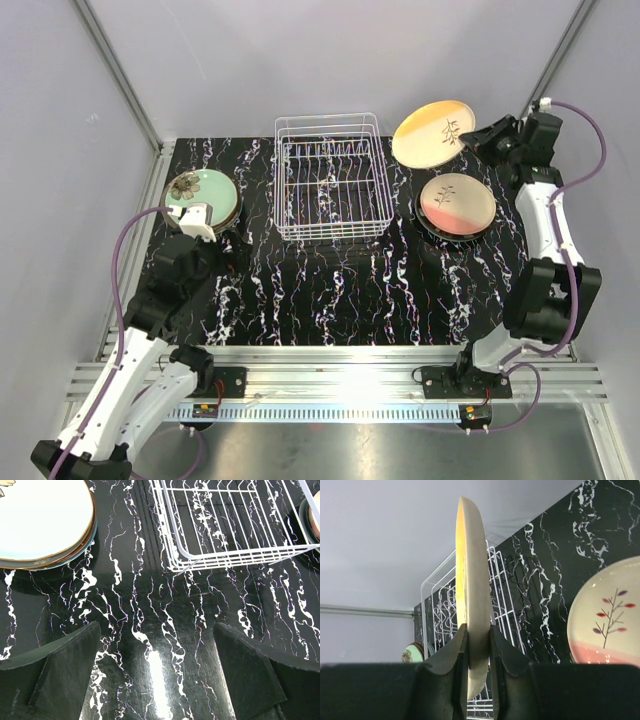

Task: Load the plates into the dish rack
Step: Insert the plate into the dish rack

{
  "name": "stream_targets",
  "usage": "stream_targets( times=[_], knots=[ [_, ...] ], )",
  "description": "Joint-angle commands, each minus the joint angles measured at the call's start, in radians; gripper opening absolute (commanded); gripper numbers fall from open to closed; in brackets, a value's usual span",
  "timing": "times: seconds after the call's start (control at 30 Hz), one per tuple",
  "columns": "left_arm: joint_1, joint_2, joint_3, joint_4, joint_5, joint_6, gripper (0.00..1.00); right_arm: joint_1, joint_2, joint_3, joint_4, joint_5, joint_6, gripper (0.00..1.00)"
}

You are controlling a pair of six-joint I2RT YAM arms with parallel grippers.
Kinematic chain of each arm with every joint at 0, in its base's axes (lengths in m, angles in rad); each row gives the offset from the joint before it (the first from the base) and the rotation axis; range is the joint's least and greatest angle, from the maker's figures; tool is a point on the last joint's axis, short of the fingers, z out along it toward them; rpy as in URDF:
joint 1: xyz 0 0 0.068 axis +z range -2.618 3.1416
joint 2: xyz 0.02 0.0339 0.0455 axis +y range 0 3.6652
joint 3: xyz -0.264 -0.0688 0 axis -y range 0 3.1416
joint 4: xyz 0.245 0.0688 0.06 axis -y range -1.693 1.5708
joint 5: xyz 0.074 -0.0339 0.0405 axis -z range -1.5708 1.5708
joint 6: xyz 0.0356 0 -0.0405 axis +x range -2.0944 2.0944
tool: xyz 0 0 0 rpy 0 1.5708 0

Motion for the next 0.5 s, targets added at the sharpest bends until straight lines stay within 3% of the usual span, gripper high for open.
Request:
stream_targets(
  times=[0.0,0.47],
  knots=[
    [-0.003,0.008,0.032,0.026,-0.023,0.014,0.99,0.043,0.029,0.143,0.062,-0.052,-0.047,0.0],
    [-0.003,0.017,0.032,0.027,-0.02,0.014,0.99,0.184,0.261,0.473,-0.102,0.022,-0.156,0.0]
  ],
)
